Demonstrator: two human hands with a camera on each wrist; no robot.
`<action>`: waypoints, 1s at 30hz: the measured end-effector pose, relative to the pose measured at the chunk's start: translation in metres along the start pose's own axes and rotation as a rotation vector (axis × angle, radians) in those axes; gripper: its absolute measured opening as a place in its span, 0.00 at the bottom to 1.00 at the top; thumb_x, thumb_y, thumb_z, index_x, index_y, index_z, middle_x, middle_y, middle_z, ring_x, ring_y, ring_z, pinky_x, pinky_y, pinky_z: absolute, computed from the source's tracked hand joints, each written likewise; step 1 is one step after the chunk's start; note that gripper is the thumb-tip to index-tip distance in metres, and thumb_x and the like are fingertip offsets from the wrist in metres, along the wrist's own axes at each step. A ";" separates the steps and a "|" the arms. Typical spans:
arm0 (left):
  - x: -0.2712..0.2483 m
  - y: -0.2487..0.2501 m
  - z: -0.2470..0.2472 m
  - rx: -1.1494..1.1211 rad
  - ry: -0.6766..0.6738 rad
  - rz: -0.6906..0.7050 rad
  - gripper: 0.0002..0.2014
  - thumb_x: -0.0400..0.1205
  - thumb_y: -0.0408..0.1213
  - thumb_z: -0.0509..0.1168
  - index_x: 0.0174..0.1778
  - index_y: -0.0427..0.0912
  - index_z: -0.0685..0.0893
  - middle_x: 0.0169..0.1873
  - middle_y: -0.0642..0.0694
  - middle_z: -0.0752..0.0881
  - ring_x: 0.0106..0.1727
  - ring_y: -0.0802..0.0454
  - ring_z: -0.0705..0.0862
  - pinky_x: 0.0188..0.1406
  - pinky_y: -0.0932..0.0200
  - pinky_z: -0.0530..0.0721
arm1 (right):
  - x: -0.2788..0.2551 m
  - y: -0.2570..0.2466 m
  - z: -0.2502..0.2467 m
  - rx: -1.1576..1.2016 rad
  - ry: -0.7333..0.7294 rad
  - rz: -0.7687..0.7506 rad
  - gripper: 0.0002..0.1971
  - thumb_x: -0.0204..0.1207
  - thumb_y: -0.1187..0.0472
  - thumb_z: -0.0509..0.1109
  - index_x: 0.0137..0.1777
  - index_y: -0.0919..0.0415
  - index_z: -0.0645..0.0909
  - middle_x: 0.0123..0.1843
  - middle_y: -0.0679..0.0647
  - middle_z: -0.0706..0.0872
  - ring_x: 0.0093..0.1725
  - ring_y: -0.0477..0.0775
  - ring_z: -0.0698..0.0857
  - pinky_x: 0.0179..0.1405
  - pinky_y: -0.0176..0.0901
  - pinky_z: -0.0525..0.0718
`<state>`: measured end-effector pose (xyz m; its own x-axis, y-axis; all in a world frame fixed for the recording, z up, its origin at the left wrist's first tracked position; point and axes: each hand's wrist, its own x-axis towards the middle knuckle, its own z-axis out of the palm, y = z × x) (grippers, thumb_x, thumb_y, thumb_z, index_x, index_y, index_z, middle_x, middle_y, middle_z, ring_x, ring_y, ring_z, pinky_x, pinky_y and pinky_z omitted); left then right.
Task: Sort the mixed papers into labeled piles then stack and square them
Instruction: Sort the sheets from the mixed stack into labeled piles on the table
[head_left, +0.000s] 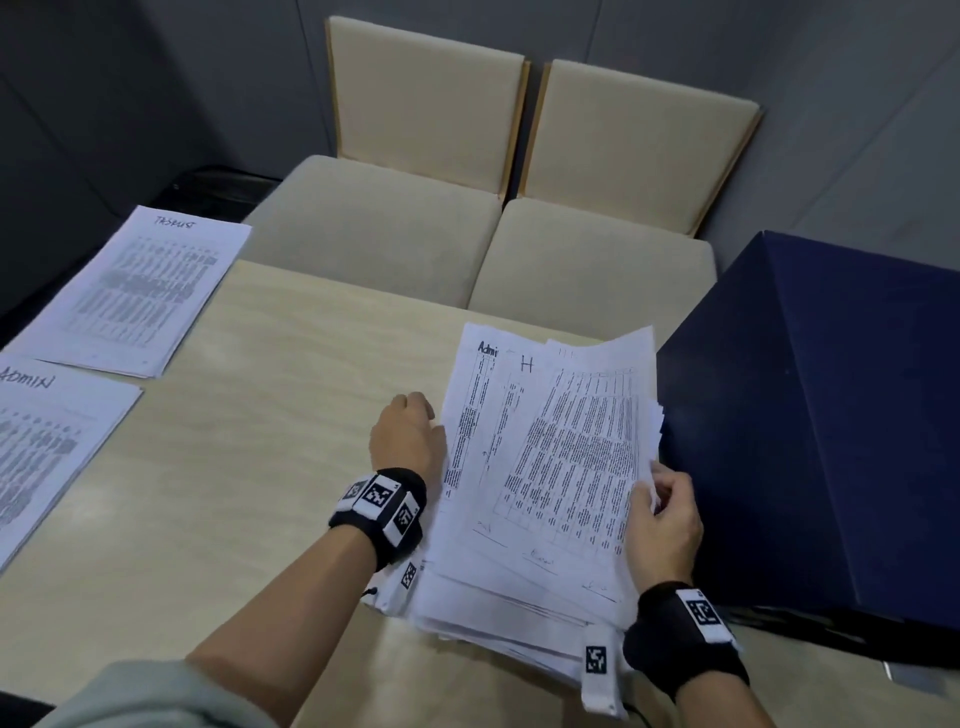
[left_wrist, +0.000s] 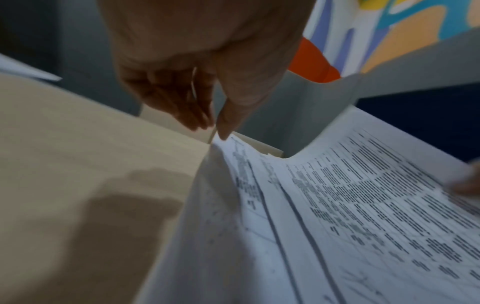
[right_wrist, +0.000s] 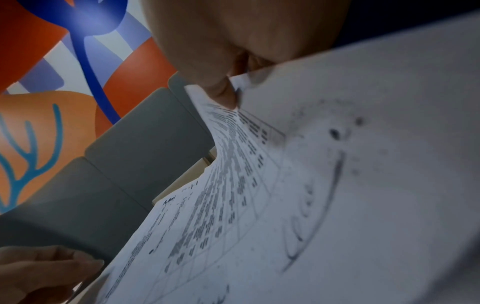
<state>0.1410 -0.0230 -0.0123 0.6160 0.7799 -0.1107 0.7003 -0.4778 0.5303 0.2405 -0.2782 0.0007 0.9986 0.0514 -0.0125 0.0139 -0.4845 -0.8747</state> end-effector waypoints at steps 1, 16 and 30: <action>0.000 0.005 0.002 -0.011 -0.002 0.044 0.06 0.78 0.34 0.66 0.49 0.40 0.83 0.48 0.43 0.84 0.50 0.41 0.82 0.49 0.50 0.81 | 0.000 0.002 0.001 0.056 -0.014 0.016 0.07 0.78 0.73 0.66 0.44 0.60 0.76 0.55 0.48 0.87 0.50 0.48 0.85 0.47 0.36 0.80; -0.017 0.026 0.014 -0.674 -0.381 0.020 0.10 0.81 0.22 0.65 0.39 0.40 0.80 0.25 0.58 0.80 0.27 0.64 0.75 0.31 0.65 0.73 | 0.001 0.009 -0.011 0.282 -0.092 0.316 0.07 0.76 0.72 0.72 0.40 0.60 0.85 0.39 0.48 0.87 0.39 0.46 0.83 0.36 0.35 0.78; -0.017 0.049 -0.068 -1.022 -0.412 0.057 0.22 0.70 0.20 0.64 0.61 0.37 0.82 0.54 0.33 0.88 0.52 0.41 0.88 0.51 0.45 0.87 | 0.015 -0.090 0.022 0.491 -0.049 -0.045 0.23 0.81 0.70 0.69 0.74 0.57 0.69 0.60 0.51 0.89 0.61 0.46 0.88 0.62 0.42 0.84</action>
<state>0.1399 -0.0324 0.0727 0.8437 0.4825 -0.2351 0.1559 0.1988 0.9676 0.2526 -0.2141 0.0688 0.9938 0.1097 0.0184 0.0199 -0.0122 -0.9997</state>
